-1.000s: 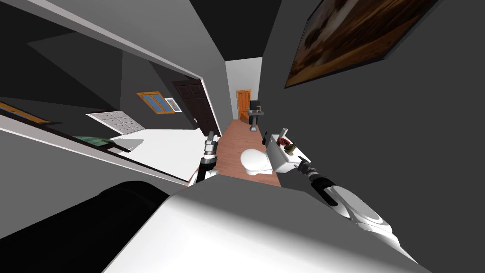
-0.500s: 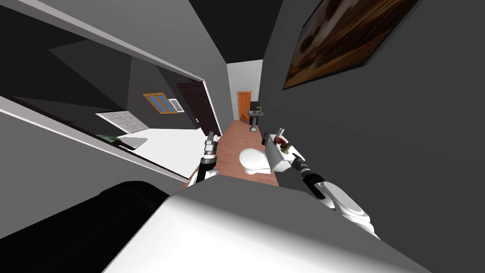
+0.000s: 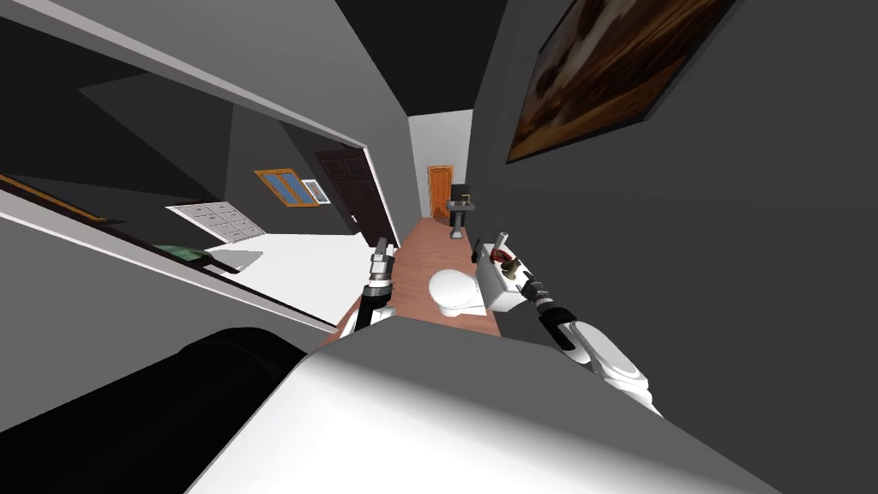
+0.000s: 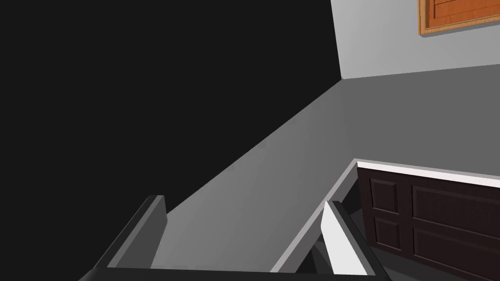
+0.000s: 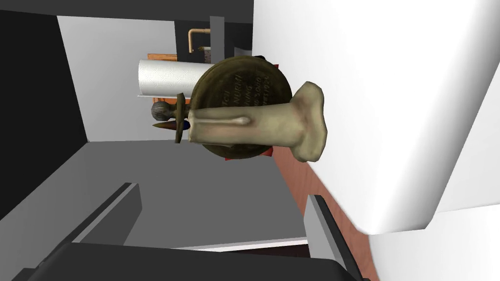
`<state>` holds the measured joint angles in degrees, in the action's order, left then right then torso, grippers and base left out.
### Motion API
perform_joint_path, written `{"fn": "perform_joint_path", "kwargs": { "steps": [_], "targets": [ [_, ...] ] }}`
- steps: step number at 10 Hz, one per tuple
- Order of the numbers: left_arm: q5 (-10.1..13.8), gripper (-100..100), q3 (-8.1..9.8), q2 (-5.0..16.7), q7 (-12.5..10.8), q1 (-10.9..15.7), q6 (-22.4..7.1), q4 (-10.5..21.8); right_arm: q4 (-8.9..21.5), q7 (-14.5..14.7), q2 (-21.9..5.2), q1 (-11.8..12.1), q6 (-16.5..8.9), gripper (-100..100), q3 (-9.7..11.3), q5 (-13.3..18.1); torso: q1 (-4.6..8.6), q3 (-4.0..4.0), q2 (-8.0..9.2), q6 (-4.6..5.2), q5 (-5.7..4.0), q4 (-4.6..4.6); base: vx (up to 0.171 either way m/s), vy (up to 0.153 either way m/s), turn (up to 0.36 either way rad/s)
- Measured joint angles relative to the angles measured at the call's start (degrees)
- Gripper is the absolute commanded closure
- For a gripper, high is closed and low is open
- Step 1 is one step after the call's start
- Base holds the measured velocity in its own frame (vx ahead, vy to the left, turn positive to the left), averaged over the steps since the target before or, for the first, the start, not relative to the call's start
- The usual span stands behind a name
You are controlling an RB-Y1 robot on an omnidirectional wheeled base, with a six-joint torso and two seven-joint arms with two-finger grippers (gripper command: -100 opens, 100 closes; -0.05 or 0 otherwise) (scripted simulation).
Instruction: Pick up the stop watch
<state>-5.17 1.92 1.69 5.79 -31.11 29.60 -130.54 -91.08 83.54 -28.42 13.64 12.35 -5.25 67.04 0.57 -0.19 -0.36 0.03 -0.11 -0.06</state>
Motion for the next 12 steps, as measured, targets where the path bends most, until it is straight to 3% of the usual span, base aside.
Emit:
{"fn": "perform_joint_path", "kwargs": {
  "steps": [6,7,8,9,10,12],
  "targets": [
    [0.00,0,0.00,0.00,0.00,0.00,0.00,0.00,-4.35,1.59,0.16,-3.03,-4.55,-100,3.55,-0.85,0.03,-0.06,-0.10,0.00,-0.02,-0.03,0.055,-0.079,-0.030],
    [0.00,0,-0.01,-0.01,0.00,0.00,0.00,0.00,-4.47,1.66,0.16,-3.05,-4.69,0,3.59,-0.88,-0.15,0.00,0.02,0.00,0.01,-0.01,0.006,-0.008,0.002],
    [0.00,0,-0.01,-0.01,0.00,0.01,0.00,0.00,-4.45,1.65,0.16,-3.05,-4.68,-100,3.58,-0.88,-0.27,0.06,0.12,0.00,0.04,0.01,0.074,0.054,0.050],
    [0.00,0,-0.02,-0.01,0.00,0.00,0.00,0.00,-4.45,1.25,-0.72,-3.23,-4.79,-100,3.35,-1.09,-0.49,-0.02,-0.04,-0.02,0.09,-0.01,0.047,0.034,0.008],
    [0.00,0,-0.01,-0.01,0.00,0.00,0.00,0.00,-4.45,1.13,-0.83,-3.27,-4.83,100,3.31,-1.12,-0.46,-0.01,0.01,-0.01,0.09,-0.01,0.006,0.004,-0.002],
    [0.00,0,-0.01,-0.01,0.00,0.01,0.00,0.00,-4.36,1.14,-0.80,-3.15,-4.82,100,3.37,-1.11,-0.38,0.12,0.16,-0.05,0.11,0.09,0.000,0.000,0.000]
  ]
}}
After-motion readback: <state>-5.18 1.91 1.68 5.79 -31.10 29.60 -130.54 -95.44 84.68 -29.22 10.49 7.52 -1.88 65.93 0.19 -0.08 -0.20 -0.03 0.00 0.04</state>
